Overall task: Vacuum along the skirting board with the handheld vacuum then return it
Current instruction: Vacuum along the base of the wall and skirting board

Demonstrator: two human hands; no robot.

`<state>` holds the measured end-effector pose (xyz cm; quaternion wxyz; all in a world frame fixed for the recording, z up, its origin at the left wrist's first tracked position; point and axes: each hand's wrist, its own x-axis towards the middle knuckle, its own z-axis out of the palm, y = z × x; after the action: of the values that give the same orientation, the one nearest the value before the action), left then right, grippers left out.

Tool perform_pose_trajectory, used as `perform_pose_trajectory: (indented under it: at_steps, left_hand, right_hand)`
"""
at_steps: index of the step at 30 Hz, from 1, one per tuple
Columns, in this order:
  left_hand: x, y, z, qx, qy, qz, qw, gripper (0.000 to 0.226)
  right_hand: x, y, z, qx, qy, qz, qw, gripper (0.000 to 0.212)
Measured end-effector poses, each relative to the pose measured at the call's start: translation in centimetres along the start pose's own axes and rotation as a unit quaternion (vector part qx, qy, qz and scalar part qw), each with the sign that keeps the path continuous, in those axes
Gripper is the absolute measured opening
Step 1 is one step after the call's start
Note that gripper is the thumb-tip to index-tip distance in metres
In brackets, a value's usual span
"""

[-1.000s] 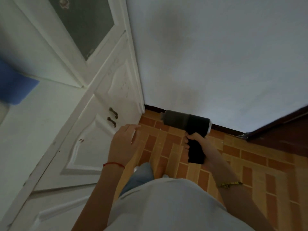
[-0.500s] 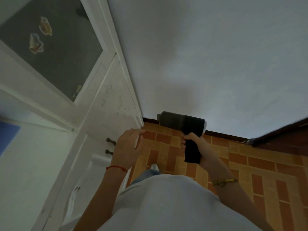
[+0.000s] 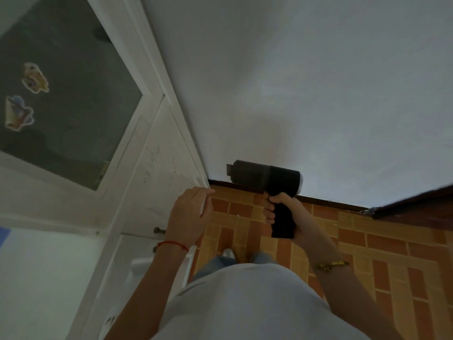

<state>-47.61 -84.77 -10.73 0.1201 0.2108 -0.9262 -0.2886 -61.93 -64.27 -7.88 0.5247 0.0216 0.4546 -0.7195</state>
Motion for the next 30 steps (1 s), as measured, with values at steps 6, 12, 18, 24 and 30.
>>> perform_pose_trajectory:
  at_steps: [6, 12, 18, 24, 30]
  left_hand:
    - [0.9, 0.4, 2.9, -0.011, 0.008, -0.020, 1.000, 0.040]
    - [2.2, -0.5, 6.6, -0.006, -0.004, -0.033, 0.999, 0.036]
    - [3.9, -5.0, 11.9, 0.021, -0.002, -0.050, 0.999, 0.035]
    - [4.8, -13.8, 21.8, 0.029, -0.007, -0.061, 0.998, 0.038]
    - [3.5, -25.2, 35.4, 0.033, -0.057, -0.074, 0.995, 0.045]
  right_hand:
    - [1.3, -1.3, -3.0, -0.030, 0.058, 0.043, 0.997, 0.014]
    - [3.3, -1.8, -5.4, -0.029, 0.061, 0.060, 0.996, 0.005]
    - [9.1, 0.3, -9.1, -0.077, 0.127, 0.087, 0.985, 0.013]
    - [19.2, 7.1, -15.1, -0.214, 0.213, 0.070, 0.951, 0.024]
    - [30.3, 17.7, -25.4, -0.382, 0.227, 0.027, 0.895, 0.027]
